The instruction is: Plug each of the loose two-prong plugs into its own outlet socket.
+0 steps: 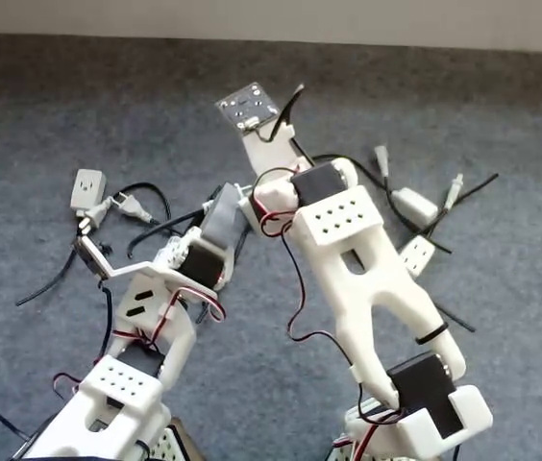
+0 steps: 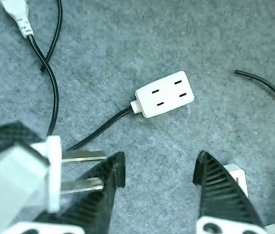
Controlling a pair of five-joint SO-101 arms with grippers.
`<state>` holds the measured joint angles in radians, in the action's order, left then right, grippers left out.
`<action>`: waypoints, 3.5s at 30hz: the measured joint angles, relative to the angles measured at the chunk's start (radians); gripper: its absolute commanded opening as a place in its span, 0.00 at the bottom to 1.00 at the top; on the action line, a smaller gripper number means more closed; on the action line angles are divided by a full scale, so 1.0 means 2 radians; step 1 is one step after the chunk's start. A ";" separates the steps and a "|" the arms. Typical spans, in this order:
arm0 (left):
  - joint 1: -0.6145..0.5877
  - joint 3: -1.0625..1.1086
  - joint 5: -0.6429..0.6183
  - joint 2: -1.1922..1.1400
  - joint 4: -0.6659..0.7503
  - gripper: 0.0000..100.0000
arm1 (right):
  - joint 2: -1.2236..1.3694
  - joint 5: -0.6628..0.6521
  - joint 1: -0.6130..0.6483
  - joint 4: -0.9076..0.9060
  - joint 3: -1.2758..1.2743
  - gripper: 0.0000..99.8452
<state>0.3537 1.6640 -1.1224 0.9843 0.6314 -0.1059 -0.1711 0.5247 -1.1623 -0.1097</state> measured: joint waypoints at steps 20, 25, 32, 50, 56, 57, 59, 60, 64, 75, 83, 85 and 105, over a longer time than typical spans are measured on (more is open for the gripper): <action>-0.002 -0.001 0.002 0.001 0.002 0.01 | 0.001 -0.001 0.003 0.042 -0.002 0.23; -0.002 -0.002 0.002 0.002 0.004 0.01 | 0.001 -0.001 -0.005 0.060 -0.002 0.23; -0.002 -0.002 0.002 0.002 0.004 0.01 | 0.001 -0.002 -0.019 0.077 -0.002 0.23; -0.038 -0.007 -0.002 0.001 -0.016 0.01 | 0.000 0.002 -0.101 0.015 0.041 0.23; -0.088 -0.076 -0.002 0.001 -0.163 0.01 | -0.058 0.002 -0.161 -0.041 0.087 0.23; -0.094 -0.091 -0.002 0.001 -0.193 0.01 | -0.071 0.002 -0.170 -0.054 0.089 0.23; -0.100 -0.129 -0.002 0.000 -0.260 0.01 | -0.093 0.002 -0.181 -0.085 0.090 0.23; -0.102 -0.150 -0.002 0.000 -0.298 0.01 | -0.101 0.002 -0.187 -0.101 0.087 0.23; -0.103 -0.244 -0.002 0.000 -0.462 0.01 | -0.131 0.002 -0.217 -0.144 0.039 0.23; -0.103 -0.446 -0.002 -0.152 -0.644 0.01 | -0.194 0.002 -0.257 -0.117 -0.198 0.23; -0.099 -0.700 -0.002 -0.401 -0.773 0.01 | -0.270 0.002 -0.258 -0.054 -0.354 0.23; -0.091 -0.760 -0.003 -0.443 -0.802 0.01 | -0.290 0.002 -0.258 -0.031 -0.395 0.23; -0.041 -1.111 -0.002 -0.829 -0.835 0.01 | -0.461 0.021 -0.275 0.121 -0.667 0.23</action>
<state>0.2723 -0.5577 -1.1254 -0.6743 -1.0395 -1.0280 -0.1281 -0.0245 -0.9198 -1.4431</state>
